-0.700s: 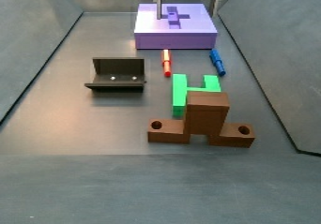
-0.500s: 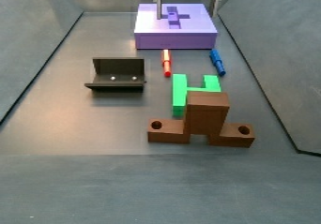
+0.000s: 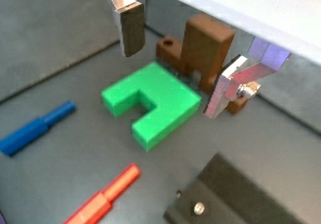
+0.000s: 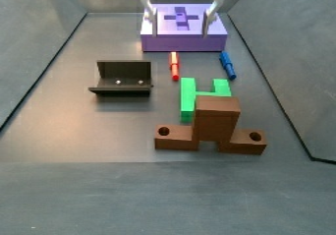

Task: Pick up the green object. Move up. Place the green object on the fixture. Regrasp the green object. Move to above the board. Insert the green object.
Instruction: Pick up the green object.

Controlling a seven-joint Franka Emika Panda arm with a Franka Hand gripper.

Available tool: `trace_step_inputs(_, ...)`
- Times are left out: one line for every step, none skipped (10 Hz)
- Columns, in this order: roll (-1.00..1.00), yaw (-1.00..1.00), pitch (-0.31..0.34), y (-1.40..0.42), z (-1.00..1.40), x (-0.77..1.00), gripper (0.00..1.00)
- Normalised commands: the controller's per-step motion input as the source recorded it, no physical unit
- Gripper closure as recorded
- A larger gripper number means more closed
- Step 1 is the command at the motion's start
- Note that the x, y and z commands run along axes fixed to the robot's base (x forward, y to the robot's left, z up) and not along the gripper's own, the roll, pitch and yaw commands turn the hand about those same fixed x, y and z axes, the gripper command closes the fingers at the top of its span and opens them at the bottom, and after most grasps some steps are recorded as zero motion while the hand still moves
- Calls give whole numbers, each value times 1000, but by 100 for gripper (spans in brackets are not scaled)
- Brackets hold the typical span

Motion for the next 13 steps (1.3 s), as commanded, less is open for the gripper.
trace_step_inputs(0,0,-140,-103,-1000,37,0)
trace_step_inputs(-46,-120,-97,-120,-983,0,0)
trace_step_inputs(-83,-106,-97,0,-934,0,0)
trace_step_inputs(0,-120,-120,-103,-1000,0,0)
trace_step_inputs(0,-140,-121,-77,-1000,43,0)
trace_step_inputs(0,-123,-121,0,-977,100,0)
trace_step_inputs(-27,-103,-120,9,-851,0,0)
trace_step_inputs(-33,-83,-41,223,-474,-74,0)
trace_step_inputs(-13,-160,-26,269,-294,-217,0)
trace_step_inputs(-6,-223,0,263,-203,-271,0)
trace_step_inputs(0,-126,0,83,-209,0,0)
trace_step_inputs(0,-103,0,0,-214,0,0)
trace_step_inputs(0,-160,4,-20,-174,0,0)
